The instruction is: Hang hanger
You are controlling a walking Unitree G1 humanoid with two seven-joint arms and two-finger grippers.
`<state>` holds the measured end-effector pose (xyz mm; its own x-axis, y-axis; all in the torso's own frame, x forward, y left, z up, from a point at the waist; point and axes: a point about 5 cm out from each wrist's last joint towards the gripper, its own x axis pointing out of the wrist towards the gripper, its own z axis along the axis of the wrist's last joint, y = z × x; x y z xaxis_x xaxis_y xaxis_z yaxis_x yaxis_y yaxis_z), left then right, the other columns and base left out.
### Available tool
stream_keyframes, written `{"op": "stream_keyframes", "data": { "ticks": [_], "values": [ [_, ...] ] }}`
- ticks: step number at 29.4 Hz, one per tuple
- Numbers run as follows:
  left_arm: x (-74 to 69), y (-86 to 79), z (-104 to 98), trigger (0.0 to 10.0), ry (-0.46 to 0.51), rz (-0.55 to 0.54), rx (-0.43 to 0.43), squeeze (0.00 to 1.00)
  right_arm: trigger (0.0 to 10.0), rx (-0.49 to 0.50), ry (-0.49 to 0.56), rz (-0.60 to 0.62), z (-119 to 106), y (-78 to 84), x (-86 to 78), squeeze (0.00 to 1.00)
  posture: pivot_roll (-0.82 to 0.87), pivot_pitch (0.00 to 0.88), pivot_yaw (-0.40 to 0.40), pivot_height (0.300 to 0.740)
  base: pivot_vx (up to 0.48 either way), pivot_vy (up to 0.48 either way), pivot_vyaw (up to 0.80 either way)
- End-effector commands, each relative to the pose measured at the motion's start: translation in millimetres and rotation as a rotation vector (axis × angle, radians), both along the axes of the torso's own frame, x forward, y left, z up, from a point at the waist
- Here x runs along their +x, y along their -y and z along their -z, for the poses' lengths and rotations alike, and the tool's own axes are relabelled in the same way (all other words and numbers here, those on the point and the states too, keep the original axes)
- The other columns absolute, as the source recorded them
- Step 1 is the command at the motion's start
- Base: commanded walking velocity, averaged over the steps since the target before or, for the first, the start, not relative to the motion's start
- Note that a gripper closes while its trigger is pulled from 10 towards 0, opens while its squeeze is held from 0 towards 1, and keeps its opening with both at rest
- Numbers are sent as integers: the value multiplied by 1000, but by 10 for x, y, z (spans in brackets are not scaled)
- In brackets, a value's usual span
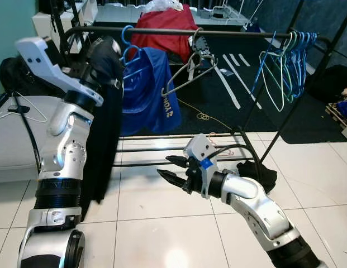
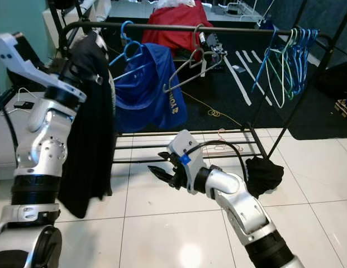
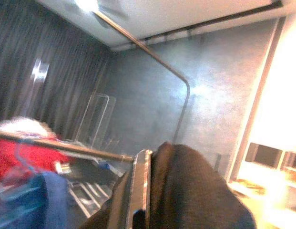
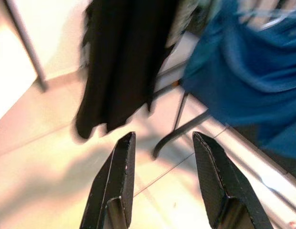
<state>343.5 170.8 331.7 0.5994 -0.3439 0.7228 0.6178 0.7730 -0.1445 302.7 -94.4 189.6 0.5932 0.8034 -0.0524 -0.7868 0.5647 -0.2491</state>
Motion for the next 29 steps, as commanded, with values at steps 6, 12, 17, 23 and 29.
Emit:
{"op": "stream_keyframes", "data": {
  "ticks": [6,12,17,23,29],
  "values": [
    [-141,203,294,0,-9,507,315,0,10000,447,141,294,-506,598,139,0,-55,201,-16,740,0,0,0],
    [-234,145,467,0,-85,741,481,0,10000,487,113,264,-507,869,120,0,-56,199,-8,740,0,0,0],
    [-263,117,517,0,-94,767,557,0,10000,449,77,185,-448,874,83,0,-52,202,-6,740,0,0,0],
    [-282,124,472,0,-11,710,686,0,10000,317,-53,8,-185,818,-53,0,-54,203,-6,740,0,0,0],
    [-428,298,185,0,265,645,872,0,10000,259,-172,-132,93,831,-117,0,-49,204,-7,740,0,0,0]
  ]
}}
